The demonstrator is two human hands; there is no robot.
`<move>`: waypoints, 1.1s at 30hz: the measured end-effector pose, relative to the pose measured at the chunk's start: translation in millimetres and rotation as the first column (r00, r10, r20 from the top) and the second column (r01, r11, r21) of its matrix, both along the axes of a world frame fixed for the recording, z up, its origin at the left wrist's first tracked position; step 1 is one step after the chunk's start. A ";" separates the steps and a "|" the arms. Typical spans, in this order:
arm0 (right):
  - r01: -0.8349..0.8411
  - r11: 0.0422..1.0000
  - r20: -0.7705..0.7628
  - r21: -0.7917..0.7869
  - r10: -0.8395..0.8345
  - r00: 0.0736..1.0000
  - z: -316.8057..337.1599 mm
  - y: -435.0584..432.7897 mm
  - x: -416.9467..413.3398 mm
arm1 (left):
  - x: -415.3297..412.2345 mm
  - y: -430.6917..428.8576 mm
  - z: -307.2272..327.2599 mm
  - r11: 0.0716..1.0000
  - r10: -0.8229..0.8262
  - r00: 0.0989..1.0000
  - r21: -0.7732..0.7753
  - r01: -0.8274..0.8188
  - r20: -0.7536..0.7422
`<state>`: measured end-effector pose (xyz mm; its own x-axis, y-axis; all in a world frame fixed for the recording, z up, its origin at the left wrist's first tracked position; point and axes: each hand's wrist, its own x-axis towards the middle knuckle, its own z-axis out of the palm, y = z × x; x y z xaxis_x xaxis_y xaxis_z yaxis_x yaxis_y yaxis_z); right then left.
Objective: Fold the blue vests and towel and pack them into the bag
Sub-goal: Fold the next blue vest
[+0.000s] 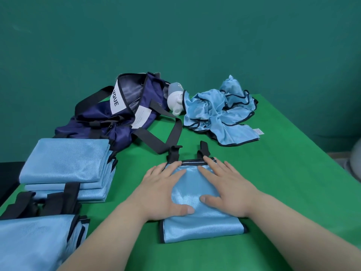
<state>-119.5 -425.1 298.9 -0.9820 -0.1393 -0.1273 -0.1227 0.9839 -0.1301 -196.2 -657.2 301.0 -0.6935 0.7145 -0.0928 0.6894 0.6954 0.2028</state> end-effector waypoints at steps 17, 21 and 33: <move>0.058 0.979 -0.006 -0.193 -0.061 0.998 -1.3 -27.1 62.9 | 62.1 -32.3 -3.0 0.999 -0.027 0.999 -0.046 0.029 0.041; 0.070 0.975 -0.019 -0.211 -0.076 0.997 -5.4 -26.1 60.7 | 65.0 -33.0 -2.2 1.000 -0.009 0.998 -0.017 0.010 0.062; 0.003 0.632 -0.177 -0.775 -0.222 0.959 -16.6 -21.4 120.5 | 102.3 -71.5 -6.5 0.855 -0.069 0.990 0.518 -0.005 0.122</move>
